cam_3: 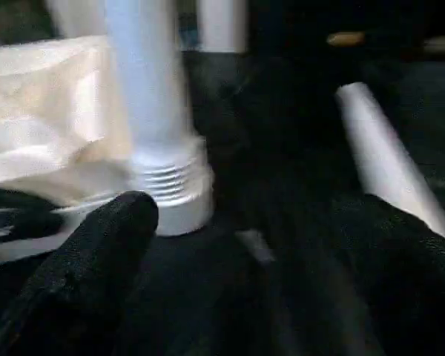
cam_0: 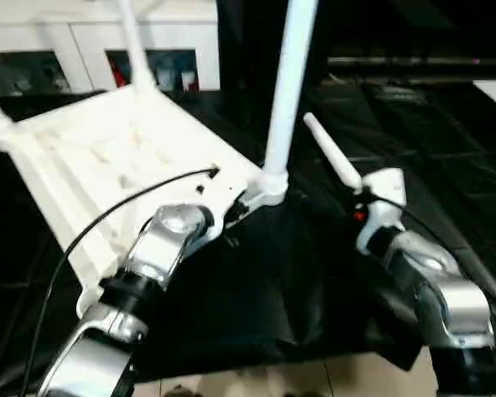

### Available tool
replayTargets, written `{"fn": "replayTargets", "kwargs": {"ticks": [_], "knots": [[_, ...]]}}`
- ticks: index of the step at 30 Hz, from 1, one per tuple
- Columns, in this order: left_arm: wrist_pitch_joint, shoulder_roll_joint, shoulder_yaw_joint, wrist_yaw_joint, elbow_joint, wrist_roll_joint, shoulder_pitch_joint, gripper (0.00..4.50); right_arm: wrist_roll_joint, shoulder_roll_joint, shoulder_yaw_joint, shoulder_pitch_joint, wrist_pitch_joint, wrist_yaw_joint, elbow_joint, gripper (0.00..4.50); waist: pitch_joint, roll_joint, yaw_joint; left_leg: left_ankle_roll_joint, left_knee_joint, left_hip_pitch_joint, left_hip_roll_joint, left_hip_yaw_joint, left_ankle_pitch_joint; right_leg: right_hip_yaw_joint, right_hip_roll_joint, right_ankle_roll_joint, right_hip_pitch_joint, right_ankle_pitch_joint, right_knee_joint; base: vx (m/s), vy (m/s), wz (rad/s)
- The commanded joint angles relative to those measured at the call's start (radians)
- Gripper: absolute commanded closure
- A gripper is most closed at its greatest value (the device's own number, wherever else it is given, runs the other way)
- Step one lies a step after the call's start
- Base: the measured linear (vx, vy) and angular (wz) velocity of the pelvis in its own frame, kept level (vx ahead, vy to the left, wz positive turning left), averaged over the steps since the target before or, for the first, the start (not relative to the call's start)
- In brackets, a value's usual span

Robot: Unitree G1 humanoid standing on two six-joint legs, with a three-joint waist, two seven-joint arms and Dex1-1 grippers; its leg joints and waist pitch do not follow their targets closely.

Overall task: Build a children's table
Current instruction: Insert table leg to table base

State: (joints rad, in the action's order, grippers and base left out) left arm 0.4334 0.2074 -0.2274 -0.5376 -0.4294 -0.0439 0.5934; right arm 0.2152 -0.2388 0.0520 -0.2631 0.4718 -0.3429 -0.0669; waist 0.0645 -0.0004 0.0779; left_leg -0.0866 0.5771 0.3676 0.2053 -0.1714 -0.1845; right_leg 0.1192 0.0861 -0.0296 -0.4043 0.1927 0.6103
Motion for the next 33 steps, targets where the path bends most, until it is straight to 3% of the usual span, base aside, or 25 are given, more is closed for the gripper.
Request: {"fn": "replayTargets", "kwargs": {"ticks": [1,4,5,7,16,17,18,19,20,21,22,23,24,25,26,27,28,30,31,33], "knots": [[-0.019,0.005,0.047,0.046,0.055,0.007,-0.001,4.5,-0.034,-0.003,0.004,0.014,-0.005,0.042,-0.003,0.24,-0.079,0.003,0.008,0.039,-0.053,-0.003,0.025,0.007,-0.071,-0.067,0.064,-0.169,0.069,0.068,-0.068,0.0,0.0,0.0],[-0.006,-0.006,0.06,0.068,0.082,0.011,-0.023,4.5,-0.013,0.022,0.024,0.025,0.012,0.063,0.002,0.24,-0.081,-0.003,0.008,0.058,-0.049,-0.001,0.022,0.006,-0.046,-0.067,0.062,-0.18,0.072,0.004,-0.06,0.0,0.0,0.0],[-0.006,-0.006,0.06,0.068,0.082,0.011,-0.023,4.5,-0.013,0.022,0.024,0.025,0.012,0.063,0.002,0.24,-0.079,-0.002,0.006,0.069,-0.05,0.003,0.022,0.006,-0.042,-0.067,0.064,-0.186,0.074,-0.005,-0.059,0.0,0.0,0.0],[0.0,-0.012,0.068,0.076,0.101,0.017,-0.033,4.5,0.005,0.038,0.03,0.03,0.033,0.063,-0.006,0.24,-0.081,0.0,0.008,0.077,-0.048,-0.001,0.023,0.005,-0.047,-0.067,0.063,-0.194,0.072,-0.006,-0.059,0.0,0.0,0.0],[0.043,-0.01,0.063,0.062,0.124,0.027,-0.029,4.5,-0.016,0.021,-0.017,0.049,0.006,0.035,-0.012,0.24,-0.08,0.002,0.012,0.067,-0.048,-0.003,0.023,0.006,-0.062,-0.068,0.062,-0.181,0.072,0.018,-0.061,0.0,0.0,0.0],[0.051,-0.013,0.064,0.064,0.126,0.027,-0.024,4.5,-0.017,0.023,-0.023,0.055,0.009,0.027,-0.021,0.24,-0.087,0.011,0.012,0.17,-0.048,0.048,-0.003,0.057,-0.003,-0.005,0.081,-0.178,0.111,-0.054,-0.051,-0.04,-0.009,0.27],[0.054,-0.014,0.064,0.065,0.126,0.027,-0.023,4.5,-0.018,0.024,-0.025,0.057,0.01,0.026,-0.023,0.24,-0.089,0.015,0.009,0.217,-0.038,0.046,-0.004,0.071,0.027,0.006,0.087,-0.183,0.104,-0.085,-0.052,-0.038,-0.009,0.26],[0.059,-0.016,0.064,0.067,0.126,0.026,-0.019,4.5,-0.018,0.025,-0.027,0.058,0.01,0.022,-0.025,0.24,-0.094,0.023,0.0,0.286,-0.021,0.052,-0.01,0.087,0.087,0.022,0.09,-0.204,0.106,-0.123,-0.049,-0.003,-0.013,0.49],[0.06,-0.016,0.064,0.067,0.125,0.026,-0.018,4.5,-0.018,0.024,-0.027,0.058,0.01,0.022,-0.025,0.24,-0.094,0.025,-0.004,0.307,-0.017,0.058,-0.012,0.097,0.12,0.027,0.092,-0.215,0.109,-0.143,-0.045,-0.018,-0.021,0.44],[0.062,-0.017,0.063,0.068,0.124,0.026,-0.015,4.5,-0.015,0.023,-0.029,0.057,0.008,0.019,-0.023,0.24,-0.088,0.031,-0.013,0.331,-0.018,0.071,-0.016,0.125,0.159,0.045,0.08,-0.207,0.117,-0.12,-0.035,-0.018,-0.021,0.44],[0.063,-0.017,0.063,0.068,0.123,0.026,-0.014,4.5,-0.014,0.023,-0.029,0.057,0.008,0.018,-0.023,0.24,-0.086,0.037,-0.014,0.326,-0.025,0.07,-0.016,0.135,0.142,0.05,0.073,-0.2,0.117,-0.08,-0.031,-0.028,-0.015,0.35],[0.064,-0.018,0.063,0.069,0.123,0.026,-0.013,4.5,-0.014,0.021,-0.029,0.055,0.007,0.017,-0.021,0.24,-0.078,0.037,-0.024,0.302,-0.034,0.076,-0.019,0.156,0.084,0.051,0.071,-0.184,0.12,0.004,-0.029,-0.054,-0.006,0.26],[0.064,-0.018,0.063,0.069,0.123,0.026,-0.013,4.5,-0.014,0.021,-0.029,0.055,0.007,0.017,-0.021,0.24,-0.071,0.038,-0.025,0.245,-0.046,0.09,-0.03,0.17,-0.014,0.053,0.077,-0.157,0.132,0.1,-0.033,-0.054,-0.006,0.26],[0.066,-0.018,0.061,0.068,0.124,0.027,-0.012,4.5,-0.013,0.019,-0.029,0.054,0.006,0.016,-0.018,0.24,-0.067,0.038,-0.024,0.206,-0.052,0.095,-0.035,0.175,-0.076,0.054,0.082,-0.145,0.134,0.159,-0.039,-0.086,-0.009,0.2],[0.069,-0.019,0.06,0.069,0.127,0.028,-0.012,4.5,-0.014,0.015,-0.03,0.052,0.004,0.012,-0.015,0.24,-0.063,0.035,-0.03,0.131,-0.056,0.112,-0.047,0.184,-0.184,0.056,0.097,-0.117,0.146,0.261,-0.047,0.0,0.0,0.0],[0.07,-0.019,0.06,0.069,0.128,0.029,-0.013,4.5,-0.014,0.014,-0.03,0.052,0.004,0.012,-0.014,0.24,-0.064,0.037,-0.029,0.099,-0.056,0.11,-0.052,0.188,-0.218,0.057,0.102,-0.109,0.145,0.297,-0.054,-0.076,-0.004,0.24],[0.071,-0.02,0.059,0.069,0.13,0.029,-0.013,4.5,-0.014,0.012,-0.03,0.052,0.003,0.011,-0.013,0.24,-0.063,0.037,-0.035,0.056,-0.059,0.117,-0.062,0.201,-0.253,0.059,0.11,-0.099,0.148,0.336,-0.061,-0.05,-0.005,0.29],[0.073,-0.02,0.059,0.069,0.133,0.029,-0.015,4.5,-0.015,0.01,-0.03,0.051,0.003,0.009,-0.012,0.24,-0.062,0.038,-0.041,0.024,-0.063,0.112,-0.073,0.215,-0.281,0.057,0.11,-0.108,0.142,0.349,-0.068,-0.051,-0.012,0.38],[0.075,-0.02,0.057,0.069,0.135,0.03,-0.016,4.5,-0.016,0.009,-0.029,0.05,0.003,0.009,-0.011,0.24,-0.064,0.041,-0.046,0.017,-0.065,0.117,-0.079,0.223,-0.282,0.058,0.109,-0.11,0.148,0.345,-0.065,-0.026,-0.009,0.31],[0.077,-0.02,0.056,0.069,0.138,0.03,-0.016,4.5,-0.017,0.008,-0.028,0.048,0.002,0.008,-0.009,0.24,-0.065,0.045,-0.052,0.014,-0.076,0.114,-0.093,0.247,-0.264,0.054,0.097,-0.124,0.148,0.295,-0.056,-0.014,-0.002,0.3]]}}
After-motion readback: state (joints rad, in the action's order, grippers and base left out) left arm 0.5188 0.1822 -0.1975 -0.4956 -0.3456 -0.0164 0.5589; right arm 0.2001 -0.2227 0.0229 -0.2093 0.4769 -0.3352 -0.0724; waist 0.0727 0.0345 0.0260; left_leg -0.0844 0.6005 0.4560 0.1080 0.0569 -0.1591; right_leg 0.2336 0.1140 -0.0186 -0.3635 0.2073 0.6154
